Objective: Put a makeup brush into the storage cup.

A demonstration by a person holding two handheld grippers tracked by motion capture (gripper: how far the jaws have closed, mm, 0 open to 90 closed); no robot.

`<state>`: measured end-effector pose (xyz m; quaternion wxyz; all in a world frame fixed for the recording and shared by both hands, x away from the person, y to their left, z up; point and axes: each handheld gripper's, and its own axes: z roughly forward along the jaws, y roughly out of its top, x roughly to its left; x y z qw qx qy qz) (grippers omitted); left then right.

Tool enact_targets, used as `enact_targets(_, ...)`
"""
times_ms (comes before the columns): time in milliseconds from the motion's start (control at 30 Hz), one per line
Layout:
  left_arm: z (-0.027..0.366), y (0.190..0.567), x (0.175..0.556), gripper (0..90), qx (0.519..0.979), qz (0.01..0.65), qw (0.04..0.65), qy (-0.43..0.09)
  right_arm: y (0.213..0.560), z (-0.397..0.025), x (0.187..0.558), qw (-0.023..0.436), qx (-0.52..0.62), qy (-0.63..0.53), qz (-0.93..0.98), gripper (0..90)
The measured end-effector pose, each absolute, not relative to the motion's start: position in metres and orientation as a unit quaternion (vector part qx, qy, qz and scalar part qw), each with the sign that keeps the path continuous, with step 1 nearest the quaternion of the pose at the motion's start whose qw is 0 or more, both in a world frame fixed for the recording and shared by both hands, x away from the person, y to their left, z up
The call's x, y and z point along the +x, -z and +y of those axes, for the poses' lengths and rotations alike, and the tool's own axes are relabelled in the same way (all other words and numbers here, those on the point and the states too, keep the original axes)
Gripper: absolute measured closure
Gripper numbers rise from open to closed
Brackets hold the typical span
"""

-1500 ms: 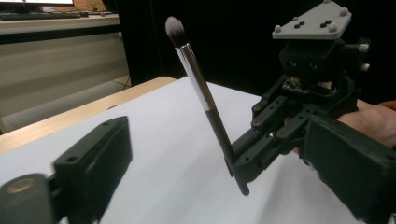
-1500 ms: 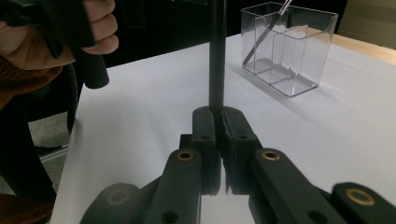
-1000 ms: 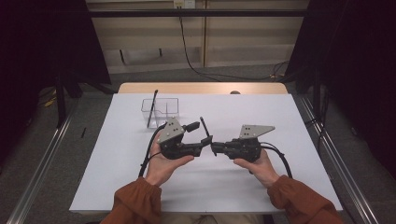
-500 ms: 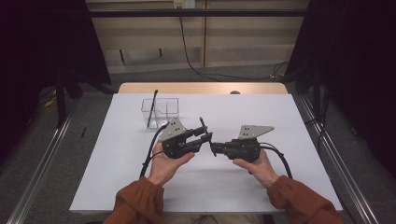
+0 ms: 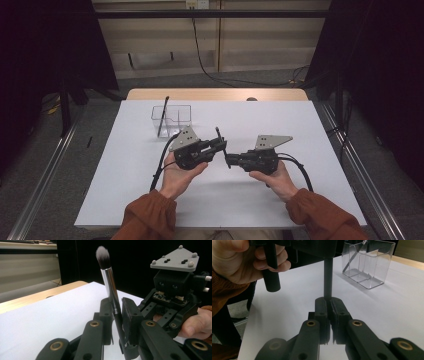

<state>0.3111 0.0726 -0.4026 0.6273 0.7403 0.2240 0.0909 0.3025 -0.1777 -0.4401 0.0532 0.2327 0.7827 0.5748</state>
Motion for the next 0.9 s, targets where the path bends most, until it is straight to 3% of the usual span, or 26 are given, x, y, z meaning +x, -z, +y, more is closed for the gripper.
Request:
enact_targets(533, 0.0656, 0.4015, 0.3094, 84.0, 0.744, 0.221, 0.627, -0.071, 0.441, -0.1767, 0.3016, 0.057, 0.229, -0.577, 0.782, 83.1)
enact_targets(900, 0.0677, 0.4017, 0.3109, 84.0, 0.744, 0.223, 0.626, -0.069, 0.4403, -0.1786, 0.3023, 0.058, 0.242, -0.582, 0.774, 63.6)
